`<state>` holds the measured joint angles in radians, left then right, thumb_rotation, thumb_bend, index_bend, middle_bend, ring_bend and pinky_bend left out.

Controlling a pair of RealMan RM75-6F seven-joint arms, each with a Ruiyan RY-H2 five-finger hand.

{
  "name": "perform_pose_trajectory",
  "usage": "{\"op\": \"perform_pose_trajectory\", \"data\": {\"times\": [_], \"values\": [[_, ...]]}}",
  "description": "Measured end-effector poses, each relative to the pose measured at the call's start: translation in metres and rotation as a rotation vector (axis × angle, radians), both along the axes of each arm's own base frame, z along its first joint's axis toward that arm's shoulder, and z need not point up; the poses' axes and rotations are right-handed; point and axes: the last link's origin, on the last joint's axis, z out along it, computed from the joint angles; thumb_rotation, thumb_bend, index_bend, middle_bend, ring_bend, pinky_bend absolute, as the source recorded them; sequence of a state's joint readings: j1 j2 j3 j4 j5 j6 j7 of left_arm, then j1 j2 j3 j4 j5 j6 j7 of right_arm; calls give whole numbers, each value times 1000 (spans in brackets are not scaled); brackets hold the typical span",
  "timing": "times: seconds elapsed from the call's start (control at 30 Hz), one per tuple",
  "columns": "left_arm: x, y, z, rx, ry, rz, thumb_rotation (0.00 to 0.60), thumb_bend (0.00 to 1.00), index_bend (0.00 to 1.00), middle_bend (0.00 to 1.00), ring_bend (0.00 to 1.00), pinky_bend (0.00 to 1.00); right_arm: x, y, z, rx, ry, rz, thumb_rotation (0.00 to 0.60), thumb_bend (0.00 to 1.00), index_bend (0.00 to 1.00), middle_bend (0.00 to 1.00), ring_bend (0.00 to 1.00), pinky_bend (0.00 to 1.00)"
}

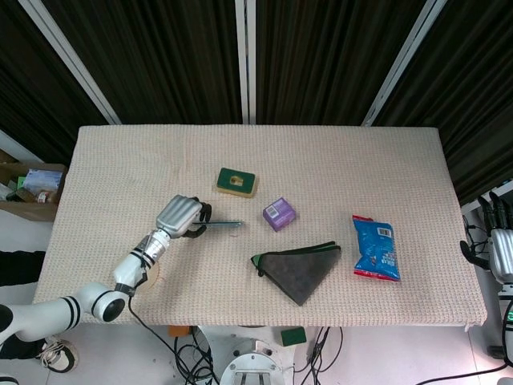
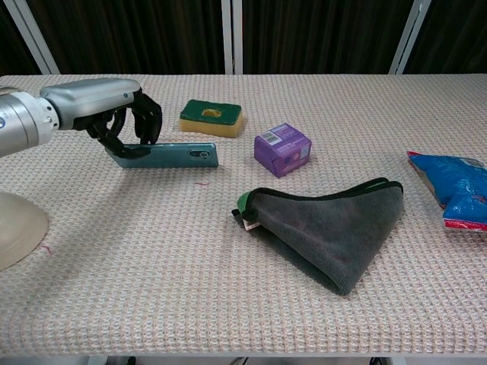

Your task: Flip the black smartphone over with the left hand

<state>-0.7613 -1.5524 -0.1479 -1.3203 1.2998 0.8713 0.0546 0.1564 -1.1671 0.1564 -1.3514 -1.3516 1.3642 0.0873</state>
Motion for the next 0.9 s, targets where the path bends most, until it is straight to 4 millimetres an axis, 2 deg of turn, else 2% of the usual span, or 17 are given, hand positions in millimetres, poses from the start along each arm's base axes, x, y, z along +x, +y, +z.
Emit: {"op": "perform_pose_trajectory", "data": {"times": [0.23, 0.3, 0.33, 0.4, 0.47, 0.5, 0.6, 0.7, 0.8, 0.9], "values": [[-3, 23, 2, 28, -11, 57, 600, 814, 562, 575, 475, 652, -2, -2, 0, 2, 0, -6, 600, 311, 0, 0, 0, 0], [-5, 30, 1, 36, -8, 77, 600, 799, 495, 547, 461, 640, -2, -2, -1, 2, 0, -7, 600, 311, 0, 0, 0, 0], [-7, 34, 1, 43, -5, 89, 600, 780, 405, 494, 423, 606, -2, -2, -1, 2, 0, -7, 600, 311, 0, 0, 0, 0], [-10, 39, -1, 49, 8, 108, 600, 713, 155, 248, 229, 422, -3, -2, 0, 1, 1, -10, 600, 311, 0, 0, 0, 0], [-13, 42, -3, 35, 30, 116, 600, 606, 25, 42, 59, 254, -4, -2, 0, 0, 0, -13, 600, 312, 0, 0, 0, 0], [-13, 41, -5, 26, 35, 116, 600, 553, 11, 9, 24, 221, -4, -2, 0, -1, 1, -15, 600, 312, 0, 0, 0, 0], [-14, 41, -5, 44, 41, 96, 600, 393, 0, 0, 0, 188, -5, -2, 1, -6, 1, -17, 600, 312, 0, 0, 0, 0], [-12, 41, 6, 133, 25, 46, 600, 229, 0, 0, 0, 185, -6, -1, 1, -12, 3, -12, 600, 312, 0, 0, 0, 0], [-12, 36, 26, 249, 7, -16, 600, 102, 4, 22, 0, 186, -6, 1, 1, -13, 8, -6, 600, 312, 0, 0, 0, 0], [-20, 19, 50, 348, 1, -60, 600, 51, 21, 45, 0, 186, -6, 6, -1, -9, 23, 0, 600, 311, 0, 0, 0, 0]]}}
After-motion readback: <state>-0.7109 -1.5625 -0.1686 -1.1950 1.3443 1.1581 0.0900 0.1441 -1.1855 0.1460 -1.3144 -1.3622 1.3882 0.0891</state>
